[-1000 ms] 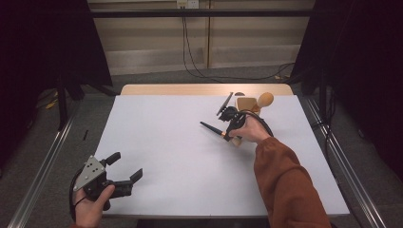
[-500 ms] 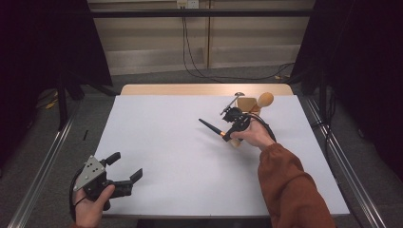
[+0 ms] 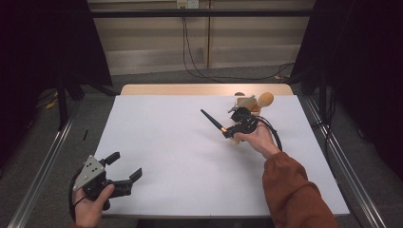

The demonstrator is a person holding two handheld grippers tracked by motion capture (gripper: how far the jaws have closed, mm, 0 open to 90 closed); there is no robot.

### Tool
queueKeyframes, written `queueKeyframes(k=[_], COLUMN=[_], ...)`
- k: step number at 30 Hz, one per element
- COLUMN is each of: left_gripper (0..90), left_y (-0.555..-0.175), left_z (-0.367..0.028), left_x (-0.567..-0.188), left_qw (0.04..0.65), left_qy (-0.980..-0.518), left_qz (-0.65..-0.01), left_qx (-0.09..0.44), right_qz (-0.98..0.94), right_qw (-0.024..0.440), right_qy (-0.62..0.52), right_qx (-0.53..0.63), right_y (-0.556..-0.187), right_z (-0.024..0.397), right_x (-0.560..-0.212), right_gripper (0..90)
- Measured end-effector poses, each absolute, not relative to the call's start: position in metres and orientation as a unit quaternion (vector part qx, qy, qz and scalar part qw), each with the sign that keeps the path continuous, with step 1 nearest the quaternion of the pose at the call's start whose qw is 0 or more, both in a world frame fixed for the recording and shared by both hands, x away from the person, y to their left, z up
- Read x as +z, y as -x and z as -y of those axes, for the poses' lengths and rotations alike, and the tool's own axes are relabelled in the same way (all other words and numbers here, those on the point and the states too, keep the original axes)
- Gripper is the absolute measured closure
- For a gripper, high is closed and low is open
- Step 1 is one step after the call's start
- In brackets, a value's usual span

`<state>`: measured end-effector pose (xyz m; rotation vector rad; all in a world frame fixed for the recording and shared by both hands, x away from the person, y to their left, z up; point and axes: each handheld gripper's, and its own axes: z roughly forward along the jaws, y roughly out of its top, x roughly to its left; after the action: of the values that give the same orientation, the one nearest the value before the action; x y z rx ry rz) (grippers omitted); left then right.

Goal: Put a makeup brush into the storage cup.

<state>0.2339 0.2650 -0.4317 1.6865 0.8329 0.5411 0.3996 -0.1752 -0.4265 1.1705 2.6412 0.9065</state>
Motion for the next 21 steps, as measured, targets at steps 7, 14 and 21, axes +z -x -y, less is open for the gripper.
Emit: queueKeyframes(k=[7, 14, 21], left_gripper=[2.9, 2.8, 2.7], left_y=[-0.234, -0.235, -0.236], left_z=[-0.265, -0.266, -0.266], left_x=[-0.431, -0.431, -0.43], left_qw=[0.558, 0.559, 0.559], left_qy=[-0.714, -0.715, -0.717], left_qz=[-0.354, -0.351, -0.348], left_qx=[0.231, 0.23, 0.229], right_qz=[-0.855, -0.834, -0.824], right_qw=[0.063, 0.069, 0.066], right_qy=[-0.38, -0.377, -0.374], right_qx=[0.348, 0.396, 0.42], right_y=[-0.391, -0.379, -0.369], right_z=[0.18, 0.186, 0.193], right_x=[-0.421, -0.418, -0.416], right_gripper=[73.4, 73.5, 73.5])
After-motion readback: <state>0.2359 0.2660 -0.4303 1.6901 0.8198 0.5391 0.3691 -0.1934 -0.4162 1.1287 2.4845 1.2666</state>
